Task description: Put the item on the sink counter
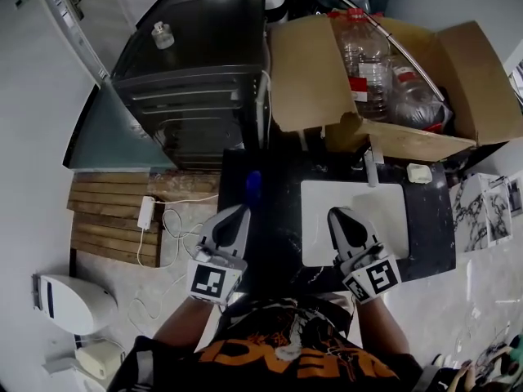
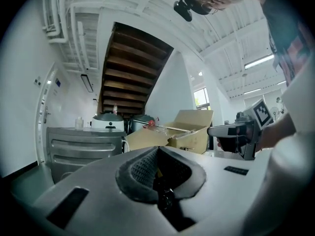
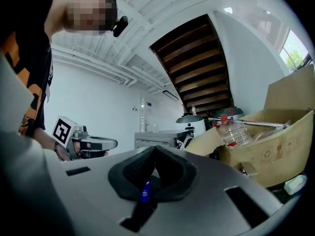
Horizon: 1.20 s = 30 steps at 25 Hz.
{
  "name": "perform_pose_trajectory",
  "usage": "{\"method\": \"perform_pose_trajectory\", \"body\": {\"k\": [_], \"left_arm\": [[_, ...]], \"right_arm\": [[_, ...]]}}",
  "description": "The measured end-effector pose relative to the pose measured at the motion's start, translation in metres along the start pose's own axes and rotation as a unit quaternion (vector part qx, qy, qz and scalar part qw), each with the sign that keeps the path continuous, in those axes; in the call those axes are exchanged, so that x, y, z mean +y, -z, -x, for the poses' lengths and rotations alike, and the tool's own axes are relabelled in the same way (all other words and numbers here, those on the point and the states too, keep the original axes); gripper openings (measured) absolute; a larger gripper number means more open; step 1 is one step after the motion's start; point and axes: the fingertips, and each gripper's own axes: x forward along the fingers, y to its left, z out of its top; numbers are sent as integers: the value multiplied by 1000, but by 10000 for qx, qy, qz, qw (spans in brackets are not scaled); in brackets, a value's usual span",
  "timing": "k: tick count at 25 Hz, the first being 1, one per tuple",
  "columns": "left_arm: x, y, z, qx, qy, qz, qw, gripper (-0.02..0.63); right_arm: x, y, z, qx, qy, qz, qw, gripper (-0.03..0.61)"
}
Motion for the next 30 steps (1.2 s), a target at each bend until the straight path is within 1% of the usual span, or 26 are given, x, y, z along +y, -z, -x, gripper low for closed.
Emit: {"method": "perform_pose_trajectory", "body": {"k": [7, 11, 12, 15, 18, 21, 26, 30], "left_arm": [[-1, -3, 12, -11, -73, 68, 10000, 15], [-7, -8, 18, 175, 46, 335, 9993, 16], [-9, -14, 21, 157, 79, 379, 9991, 15], [-11, -34, 26, 9, 142, 343, 9993, 15], [-10, -42, 28, -29, 161, 363, 9992, 15], [-8, -44, 30, -58, 143, 361, 9992, 15], [-7, -42, 33, -44, 153, 347, 9993, 15], [-2, -44, 33, -106, 95, 429, 9990, 15]], "right_arm": [[10, -5, 4, -17, -104, 31, 9999, 14], [20, -14, 5, 13, -193, 83, 9998, 14], [22, -20, 6, -15, -191, 96, 9998, 14], [27, -40, 7, -162, -232, 63, 9996, 14], [27, -48, 5, -267, -245, -93, 9993, 14], [30, -50, 4, -303, -277, -162, 9990, 14], [38, -52, 5, -202, -345, 4, 9992, 14], [39, -54, 5, -250, -365, -50, 9990, 14]]}}
